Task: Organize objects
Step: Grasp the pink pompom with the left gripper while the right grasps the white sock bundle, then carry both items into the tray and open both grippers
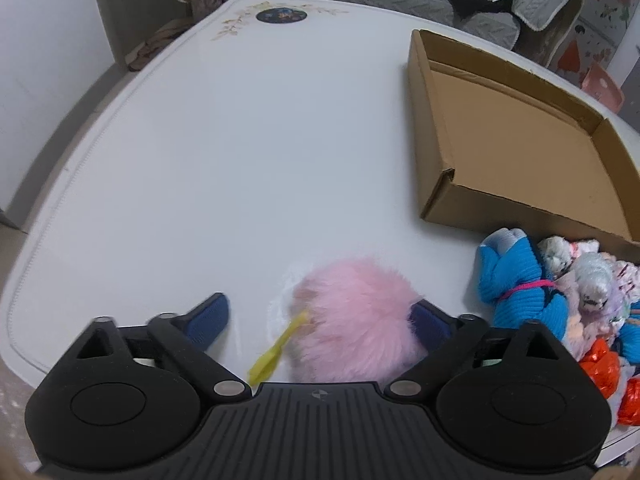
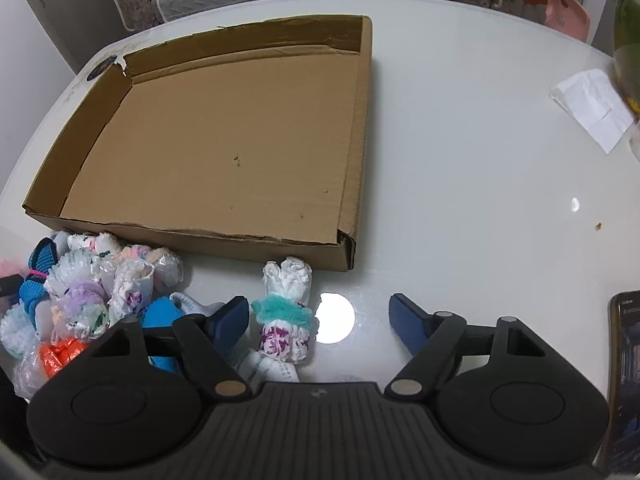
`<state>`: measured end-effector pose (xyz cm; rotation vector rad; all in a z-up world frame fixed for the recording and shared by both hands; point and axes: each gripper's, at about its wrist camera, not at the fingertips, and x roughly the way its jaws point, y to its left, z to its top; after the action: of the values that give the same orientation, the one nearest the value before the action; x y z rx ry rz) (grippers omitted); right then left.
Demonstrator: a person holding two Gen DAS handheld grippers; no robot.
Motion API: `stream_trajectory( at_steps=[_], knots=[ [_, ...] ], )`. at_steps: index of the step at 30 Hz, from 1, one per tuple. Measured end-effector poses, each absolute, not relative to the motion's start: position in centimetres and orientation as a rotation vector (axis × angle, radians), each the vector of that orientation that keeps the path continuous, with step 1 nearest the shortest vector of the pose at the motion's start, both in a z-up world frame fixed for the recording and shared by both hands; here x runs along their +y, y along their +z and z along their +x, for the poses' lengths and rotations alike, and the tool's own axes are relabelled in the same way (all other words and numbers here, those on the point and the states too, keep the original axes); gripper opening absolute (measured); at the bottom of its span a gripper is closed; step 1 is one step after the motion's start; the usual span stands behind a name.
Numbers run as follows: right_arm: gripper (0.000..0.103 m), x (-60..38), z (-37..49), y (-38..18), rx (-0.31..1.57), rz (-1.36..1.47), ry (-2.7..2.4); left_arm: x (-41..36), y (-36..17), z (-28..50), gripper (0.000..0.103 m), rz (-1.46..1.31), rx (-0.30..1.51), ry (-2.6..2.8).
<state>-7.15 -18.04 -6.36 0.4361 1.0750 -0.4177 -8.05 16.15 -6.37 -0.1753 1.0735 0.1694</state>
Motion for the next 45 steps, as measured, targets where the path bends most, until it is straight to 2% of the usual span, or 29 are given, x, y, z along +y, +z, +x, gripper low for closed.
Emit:
stream_trajectory(
  at_steps=[1,4,5,6,8,10,17,26,32,37,40,45],
  knots=[
    [0.065,-17.9,-7.1,-6.3,1.071,0.431,-0.417,16.1,-6.3,-8.0,0.091,-0.176,1.067,0.164],
    [0.041,-17.7,-7.1,-6.2,1.060,0.425,-0.415,15.8,-6.2,-8.0,0.084,-0.151,1.061,0.158],
    [0.026,-17.6,-7.2,-6.2,1.057,0.427,-0.409,15.7,-6.2,-7.9,0.077,-0.147,1.057,0.158],
    [0.023,-17.4,-7.2,-6.3,1.057,0.426,-0.405,15.7,-6.1,-8.0,0.073,-0.144,1.049,0.157],
    [0.023,-17.4,-7.4,-6.3,1.051,0.423,-0.398,15.9,-5.8,-8.1,0.049,-0.150,1.037,0.161],
    [0.023,-17.4,-7.4,-6.2,1.043,0.430,-0.393,16.4,-5.7,-8.1,0.045,-0.182,1.033,0.161],
    [0.023,-18.8,-9.6,-3.8,0.981,0.448,-0.391,16.9,-4.3,-8.0,0.044,-0.155,1.010,0.189],
    [0.023,-19.2,-11.3,0.6,0.886,0.412,-0.385,16.1,0.6,-7.3,0.045,-0.085,0.923,0.171],
    [0.023,-19.8,-8.6,4.1,0.819,0.355,-0.339,14.1,5.2,-3.7,0.045,-0.047,0.864,0.100],
    [0.023,-20.9,-3.0,6.3,0.780,0.345,-0.232,11.1,8.1,2.4,0.045,-0.006,0.829,0.028],
    [0.023,-21.4,0.5,6.8,0.783,0.345,-0.175,8.8,7.8,6.3,0.046,0.057,0.820,-0.009],
    [0.024,-22.4,4.8,5.6,0.824,0.371,-0.132,5.9,3.8,12.4,0.046,0.148,0.855,-0.072]
  ],
)
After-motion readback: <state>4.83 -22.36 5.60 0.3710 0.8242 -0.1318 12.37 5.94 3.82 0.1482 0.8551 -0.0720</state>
